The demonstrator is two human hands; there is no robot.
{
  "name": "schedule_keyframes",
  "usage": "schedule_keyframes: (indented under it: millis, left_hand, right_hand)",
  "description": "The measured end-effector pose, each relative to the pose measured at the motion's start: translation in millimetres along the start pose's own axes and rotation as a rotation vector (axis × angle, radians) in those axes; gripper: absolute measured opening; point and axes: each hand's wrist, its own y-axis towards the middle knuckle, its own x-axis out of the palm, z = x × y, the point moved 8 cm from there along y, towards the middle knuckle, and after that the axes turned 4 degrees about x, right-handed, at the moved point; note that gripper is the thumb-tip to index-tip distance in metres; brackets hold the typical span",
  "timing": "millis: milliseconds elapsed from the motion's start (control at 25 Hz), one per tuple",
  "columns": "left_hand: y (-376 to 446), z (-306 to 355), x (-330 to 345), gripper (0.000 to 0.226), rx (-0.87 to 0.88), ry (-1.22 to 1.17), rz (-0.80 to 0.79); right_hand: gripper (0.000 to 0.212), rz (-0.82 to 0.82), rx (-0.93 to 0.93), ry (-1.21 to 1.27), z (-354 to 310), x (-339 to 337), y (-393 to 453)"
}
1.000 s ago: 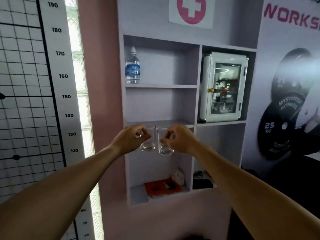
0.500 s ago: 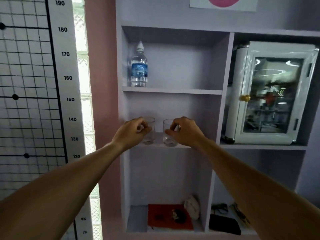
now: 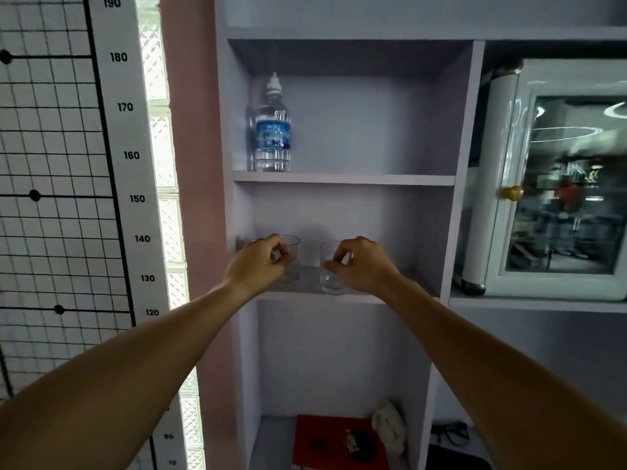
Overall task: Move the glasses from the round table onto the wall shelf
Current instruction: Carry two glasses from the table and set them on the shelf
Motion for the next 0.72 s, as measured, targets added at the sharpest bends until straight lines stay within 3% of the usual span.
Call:
schedule_keyframes:
  millis: [320, 560, 720]
  left_hand:
    - [5, -16, 12, 0.016, -0.037, -0.019, 0.021]
    - [4, -16, 12, 0.032, -0.006, 0.050, 0.147]
    - [4, -11, 9, 0.020, 0.047, 0.169, 0.214]
  right_hand:
    - [0.013, 0.020, 0.005, 0.126, 4, 22, 14]
    - [0.057, 0.013, 0.060, 0.266, 4, 35, 22]
    - [0.069, 0.018, 0.078, 0.347, 4, 42, 27]
